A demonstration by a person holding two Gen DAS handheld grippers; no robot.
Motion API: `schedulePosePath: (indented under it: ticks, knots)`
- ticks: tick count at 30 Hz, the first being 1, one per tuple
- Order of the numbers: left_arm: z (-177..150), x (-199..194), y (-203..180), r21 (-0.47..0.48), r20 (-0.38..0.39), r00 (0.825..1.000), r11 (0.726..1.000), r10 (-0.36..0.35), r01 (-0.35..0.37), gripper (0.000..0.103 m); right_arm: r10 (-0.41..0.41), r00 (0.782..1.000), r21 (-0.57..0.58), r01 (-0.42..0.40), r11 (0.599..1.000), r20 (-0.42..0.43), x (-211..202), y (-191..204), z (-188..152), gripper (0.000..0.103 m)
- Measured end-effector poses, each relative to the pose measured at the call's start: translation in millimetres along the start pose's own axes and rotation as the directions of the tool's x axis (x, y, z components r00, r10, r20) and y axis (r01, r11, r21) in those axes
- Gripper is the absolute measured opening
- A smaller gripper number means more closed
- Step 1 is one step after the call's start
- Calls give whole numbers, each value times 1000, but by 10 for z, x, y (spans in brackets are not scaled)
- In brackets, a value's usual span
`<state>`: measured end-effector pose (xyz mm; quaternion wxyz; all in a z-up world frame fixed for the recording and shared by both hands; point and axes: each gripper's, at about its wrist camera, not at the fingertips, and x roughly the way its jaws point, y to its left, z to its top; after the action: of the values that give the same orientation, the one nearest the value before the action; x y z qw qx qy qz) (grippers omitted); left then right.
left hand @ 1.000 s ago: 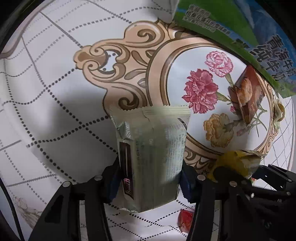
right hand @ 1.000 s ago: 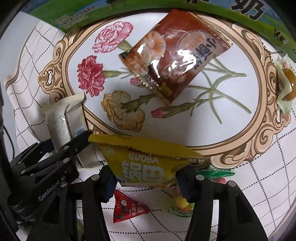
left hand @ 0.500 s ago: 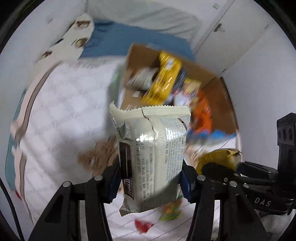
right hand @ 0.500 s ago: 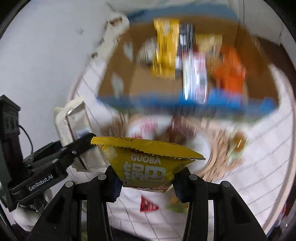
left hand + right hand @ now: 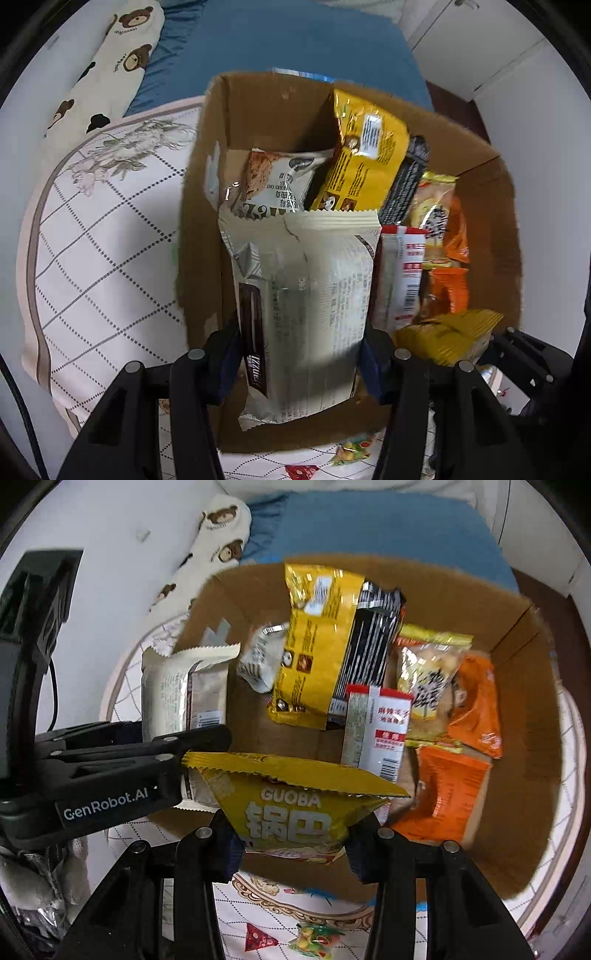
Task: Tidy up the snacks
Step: 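Carry both packets into the cardboard box and open both tools, then withdraw both tools from the box toward the remaining snacks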
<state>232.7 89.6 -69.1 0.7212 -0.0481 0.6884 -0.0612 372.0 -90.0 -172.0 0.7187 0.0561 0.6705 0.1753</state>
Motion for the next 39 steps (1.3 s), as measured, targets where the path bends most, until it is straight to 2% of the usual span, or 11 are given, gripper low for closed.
schedulePosePath:
  ticks: [2, 3, 4, 5, 6, 15, 22, 26, 30, 39]
  knots:
    - [18, 81, -4, -13, -33, 999, 1000, 20, -21, 54, 38, 999, 39, -37, 999, -37, 159, -106, 43, 51]
    - [29, 159, 9, -25, -56, 998, 999, 27, -29, 64, 45, 997, 46, -42, 998, -57, 220, -137, 61, 65]
    - [51, 234, 28, -27, -66, 997, 999, 27, -29, 68, 42, 997, 54, -38, 998, -72, 262, -168, 71, 88]
    - [54, 274, 16, -22, -71, 997, 999, 27, -28, 77, 32, 996, 59, -28, 998, -78, 293, -205, 79, 93]
    - [55, 292, 5, -17, -65, 997, 999, 37, -39, 82, 32, 996, 60, -27, 998, -83, 305, -226, 81, 94]
    - [-25, 297, -48, 0, -18, 998, 998, 63, -63, 82, -16, 997, 100, 24, 995, -78, 278, -396, 16, 94]
    - [-196, 41, -134, 5, 125, 989, 996, 84, -85, 82, -99, 995, 128, 98, 987, -2, 45, -557, -161, 94]
    - [-360, -175, -198, 10, 224, 970, 995, 92, -97, 82, -146, 987, 139, 136, 981, 68, -190, -600, -317, 94]
    - [-556, -396, -259, 17, 316, 942, 992, 115, -126, 82, -180, 973, 150, 158, 976, 145, -403, -591, -483, 94]
    - [-922, -734, -420, 34, 428, 897, 990, 107, -135, 82, -225, 931, 152, 188, 970, 286, -860, -434, -841, 94]
